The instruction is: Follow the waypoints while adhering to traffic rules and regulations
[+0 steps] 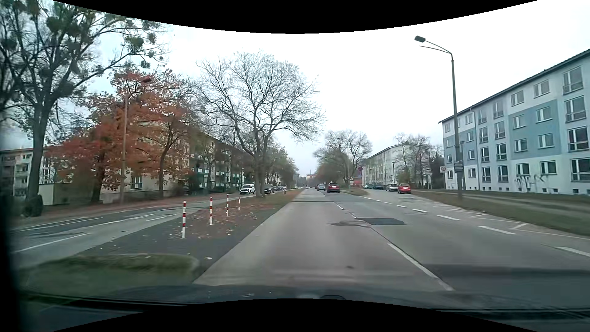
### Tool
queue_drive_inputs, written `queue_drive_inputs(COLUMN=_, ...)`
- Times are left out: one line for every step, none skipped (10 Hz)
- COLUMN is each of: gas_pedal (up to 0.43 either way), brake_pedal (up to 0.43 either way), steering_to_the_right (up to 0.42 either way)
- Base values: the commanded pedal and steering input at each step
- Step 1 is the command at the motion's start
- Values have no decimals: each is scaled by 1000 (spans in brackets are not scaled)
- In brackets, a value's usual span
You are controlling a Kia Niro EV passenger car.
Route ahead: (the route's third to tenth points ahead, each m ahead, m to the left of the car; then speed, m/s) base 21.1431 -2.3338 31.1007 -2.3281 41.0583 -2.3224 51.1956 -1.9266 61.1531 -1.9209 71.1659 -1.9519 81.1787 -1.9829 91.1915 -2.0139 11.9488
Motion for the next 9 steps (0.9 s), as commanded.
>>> queue_drive_inputs(gas_pedal=110, brake_pedal=0, steering_to_the_right=0)
queue_drive_inputs(gas_pedal=110, brake_pedal=0, steering_to_the_right=0)
queue_drive_inputs(gas_pedal=110, brake_pedal=0, steering_to_the_right=0)
queue_drive_inputs(gas_pedal=110, brake_pedal=0, steering_to_the_right=0)
queue_drive_inputs(gas_pedal=110, brake_pedal=0, steering_to_the_right=0)
queue_drive_inputs(gas_pedal=110, brake_pedal=0, steering_to_the_right=0)
queue_drive_inputs(gas_pedal=110, brake_pedal=0, steering_to_the_right=0)
queue_drive_inputs(gas_pedal=110, brake_pedal=0, steering_to_the_right=0)
queue_drive_inputs(gas_pedal=110, brake_pedal=0, steering_to_the_right=1)
